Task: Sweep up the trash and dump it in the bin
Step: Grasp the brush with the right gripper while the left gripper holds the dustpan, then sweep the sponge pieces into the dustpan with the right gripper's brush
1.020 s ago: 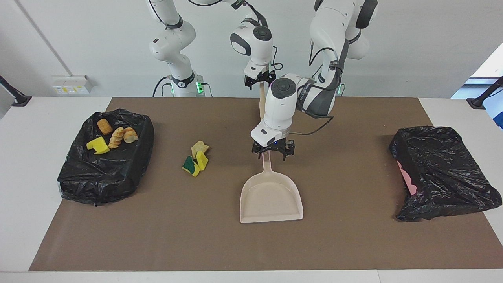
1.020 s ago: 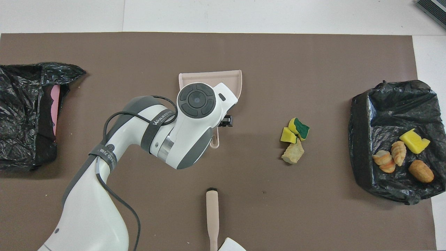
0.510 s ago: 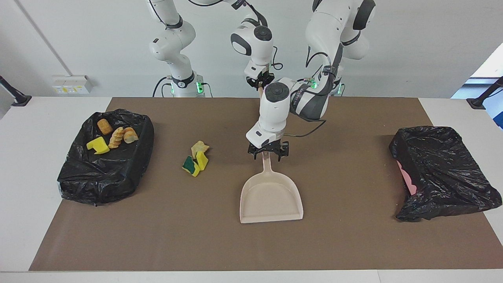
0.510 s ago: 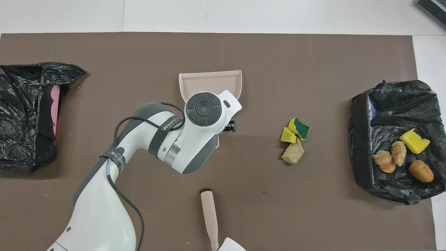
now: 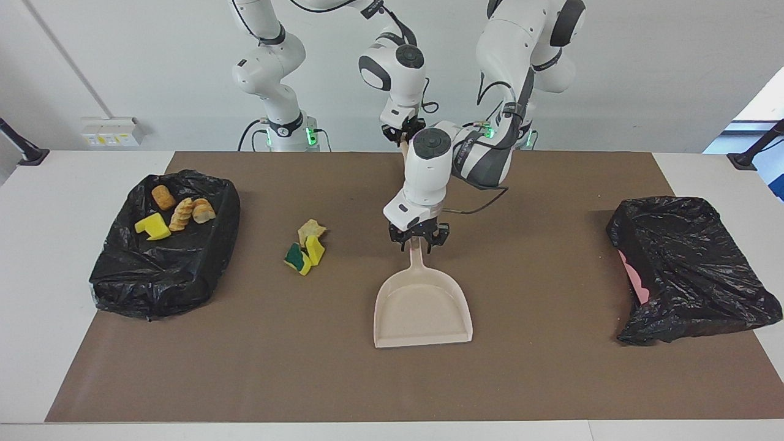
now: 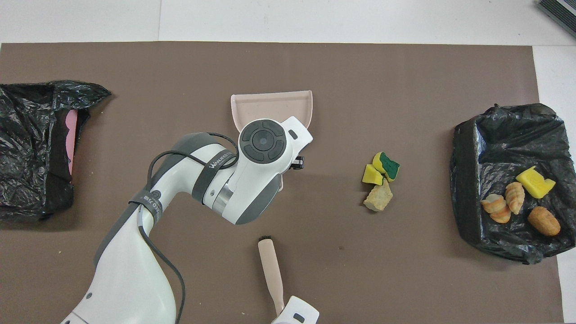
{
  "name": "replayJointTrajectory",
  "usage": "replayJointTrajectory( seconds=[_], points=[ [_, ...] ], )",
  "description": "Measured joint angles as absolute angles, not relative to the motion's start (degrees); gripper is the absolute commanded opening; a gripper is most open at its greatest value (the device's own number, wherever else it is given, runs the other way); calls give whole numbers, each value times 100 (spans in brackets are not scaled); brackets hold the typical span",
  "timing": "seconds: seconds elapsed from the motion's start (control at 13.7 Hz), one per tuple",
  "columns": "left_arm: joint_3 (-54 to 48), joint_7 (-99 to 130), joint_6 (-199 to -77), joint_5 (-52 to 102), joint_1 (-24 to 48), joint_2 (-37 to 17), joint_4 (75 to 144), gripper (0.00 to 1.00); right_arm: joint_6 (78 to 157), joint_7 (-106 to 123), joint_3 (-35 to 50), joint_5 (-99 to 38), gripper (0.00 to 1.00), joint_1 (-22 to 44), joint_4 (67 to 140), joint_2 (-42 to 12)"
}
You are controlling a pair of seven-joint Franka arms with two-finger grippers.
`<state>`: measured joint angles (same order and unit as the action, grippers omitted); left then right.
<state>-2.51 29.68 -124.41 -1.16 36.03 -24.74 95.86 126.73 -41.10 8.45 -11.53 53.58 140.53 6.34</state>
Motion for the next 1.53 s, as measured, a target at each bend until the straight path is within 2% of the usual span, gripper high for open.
replayJointTrajectory(
  seconds=[0.36,0.73,1.02,1.31,1.53],
  points=[
    [-247,2728,-12405,-130,3647,-2473,9606,5,11803,-3652,822,-797,0,4803,13807,1009],
    [-172,1451,-11615,-138,3629,-2176,9573,0,10933,-2878,797,-351,0,3775,13810,1458],
    [-130,-98,-10874,-399,3626,-1794,9579,0,10857,-2543,779,212,0,2827,13804,1494],
    [-111,-1778,-10565,-574,3623,-1784,9591,0,10858,-2508,771,1088,0,2073,13708,1552],
    [-112,-2637,-10452,-594,3622,-1782,9620,0,10860,-2126,775,1249,0,1374,13713,1518]
  ],
)
